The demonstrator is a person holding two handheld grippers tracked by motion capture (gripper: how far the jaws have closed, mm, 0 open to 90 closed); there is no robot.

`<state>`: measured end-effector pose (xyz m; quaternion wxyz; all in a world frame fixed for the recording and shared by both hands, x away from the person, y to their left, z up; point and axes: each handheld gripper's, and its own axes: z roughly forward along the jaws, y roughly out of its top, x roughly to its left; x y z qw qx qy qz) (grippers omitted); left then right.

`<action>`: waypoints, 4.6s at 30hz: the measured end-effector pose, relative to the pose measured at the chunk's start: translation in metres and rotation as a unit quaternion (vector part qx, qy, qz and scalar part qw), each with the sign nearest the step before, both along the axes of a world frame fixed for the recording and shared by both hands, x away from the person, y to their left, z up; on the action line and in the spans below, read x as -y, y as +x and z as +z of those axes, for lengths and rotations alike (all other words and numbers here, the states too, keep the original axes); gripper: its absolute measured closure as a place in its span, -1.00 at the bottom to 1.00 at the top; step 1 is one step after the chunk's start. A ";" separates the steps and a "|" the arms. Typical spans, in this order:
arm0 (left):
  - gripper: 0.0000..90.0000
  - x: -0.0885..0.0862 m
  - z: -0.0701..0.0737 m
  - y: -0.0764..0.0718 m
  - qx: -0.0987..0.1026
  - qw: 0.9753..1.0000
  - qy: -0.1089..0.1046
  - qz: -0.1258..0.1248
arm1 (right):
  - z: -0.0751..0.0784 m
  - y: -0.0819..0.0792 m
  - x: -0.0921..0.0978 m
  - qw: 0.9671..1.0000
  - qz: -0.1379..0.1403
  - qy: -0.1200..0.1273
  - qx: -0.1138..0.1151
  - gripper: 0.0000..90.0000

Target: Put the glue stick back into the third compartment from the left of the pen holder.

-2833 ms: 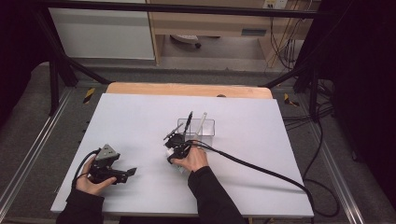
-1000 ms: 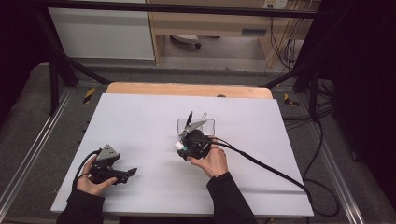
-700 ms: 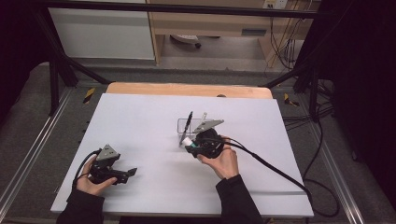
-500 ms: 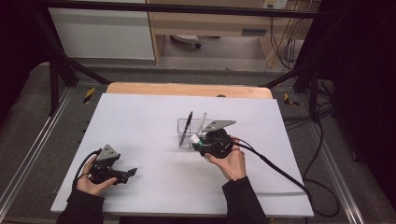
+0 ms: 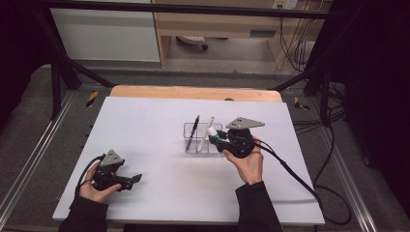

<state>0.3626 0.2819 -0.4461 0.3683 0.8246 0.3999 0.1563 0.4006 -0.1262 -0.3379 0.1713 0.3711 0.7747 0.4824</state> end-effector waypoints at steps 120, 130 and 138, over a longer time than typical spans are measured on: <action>-0.88 0.004 -0.002 0.001 0.000 1.000 -0.002 -0.005 | -0.084 -0.004 0.082 0.992 -0.004 -0.080 -0.099 -0.99; -0.88 0.006 -0.004 0.000 -0.002 1.000 -0.002 -0.013 | -0.108 -0.020 0.116 0.992 -0.006 -0.067 -0.108 -0.99; -0.88 0.005 -0.003 0.000 0.002 1.000 -0.005 -0.014 | -0.117 -0.029 0.132 0.992 -0.008 -0.064 -0.112 -0.99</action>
